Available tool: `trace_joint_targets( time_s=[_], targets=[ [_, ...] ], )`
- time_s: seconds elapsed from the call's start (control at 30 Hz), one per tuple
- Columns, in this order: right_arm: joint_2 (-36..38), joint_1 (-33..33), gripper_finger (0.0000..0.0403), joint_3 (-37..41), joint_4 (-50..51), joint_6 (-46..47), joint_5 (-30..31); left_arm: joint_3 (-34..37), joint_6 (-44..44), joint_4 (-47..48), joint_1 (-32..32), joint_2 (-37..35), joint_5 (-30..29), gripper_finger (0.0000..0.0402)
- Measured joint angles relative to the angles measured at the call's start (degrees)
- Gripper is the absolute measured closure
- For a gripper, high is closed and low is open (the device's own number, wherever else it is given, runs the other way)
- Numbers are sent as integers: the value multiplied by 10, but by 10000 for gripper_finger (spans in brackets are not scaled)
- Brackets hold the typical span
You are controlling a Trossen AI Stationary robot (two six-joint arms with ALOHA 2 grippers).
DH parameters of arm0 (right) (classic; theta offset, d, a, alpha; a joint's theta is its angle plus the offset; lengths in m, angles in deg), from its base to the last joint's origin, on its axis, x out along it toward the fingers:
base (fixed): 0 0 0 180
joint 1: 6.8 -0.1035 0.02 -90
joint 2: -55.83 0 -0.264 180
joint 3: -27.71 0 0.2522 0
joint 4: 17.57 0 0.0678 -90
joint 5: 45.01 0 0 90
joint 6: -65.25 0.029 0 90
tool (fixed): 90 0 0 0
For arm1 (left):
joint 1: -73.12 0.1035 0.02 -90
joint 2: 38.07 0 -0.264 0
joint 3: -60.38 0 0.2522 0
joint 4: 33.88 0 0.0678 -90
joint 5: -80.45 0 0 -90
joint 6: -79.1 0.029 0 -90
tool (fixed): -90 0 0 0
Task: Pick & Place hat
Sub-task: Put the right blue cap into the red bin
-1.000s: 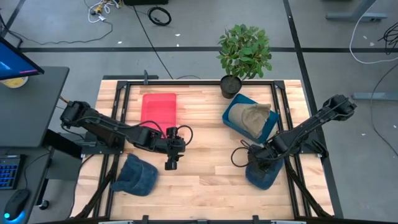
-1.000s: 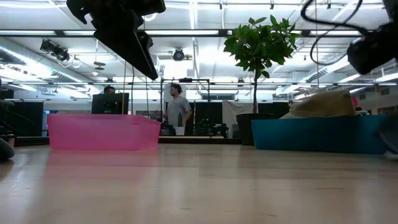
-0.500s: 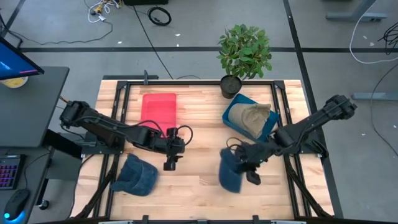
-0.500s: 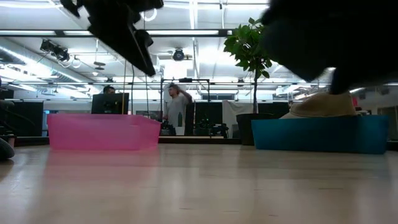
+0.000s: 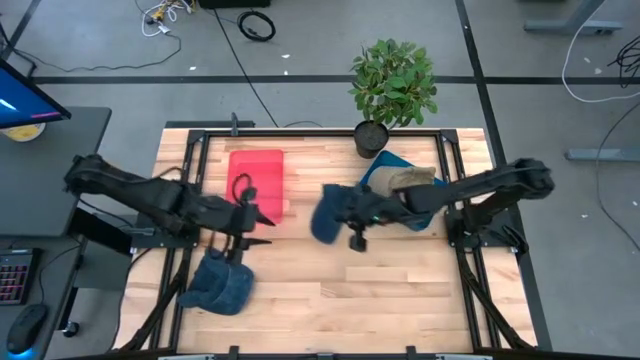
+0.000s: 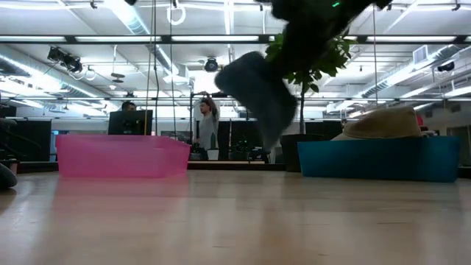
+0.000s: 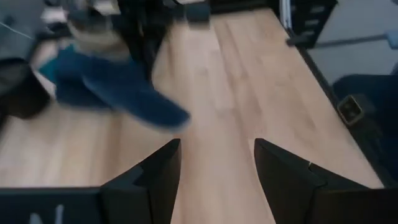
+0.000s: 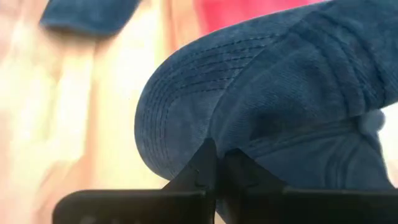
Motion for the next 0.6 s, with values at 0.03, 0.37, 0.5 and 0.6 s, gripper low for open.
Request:
trace_joint_targets(
  time_s=[0.03, 0.37, 0.5, 0.6],
  targets=[
    [-17, 12, 397, -7, -20, -14, -2, 0, 7, 2, 0, -10, -12, 195],
    [-207, 86, 397, -228, -109, -161, -3, 0, 17, 7, 1, -34, -79, 195],
    [-284, 101, 396, -325, -91, -197, -2, 0, 17, 9, 1, -29, -79, 195],
    [-330, 106, 395, -387, -73, -213, -3, 0, 17, 12, 1, -29, -80, 195]
  ],
)
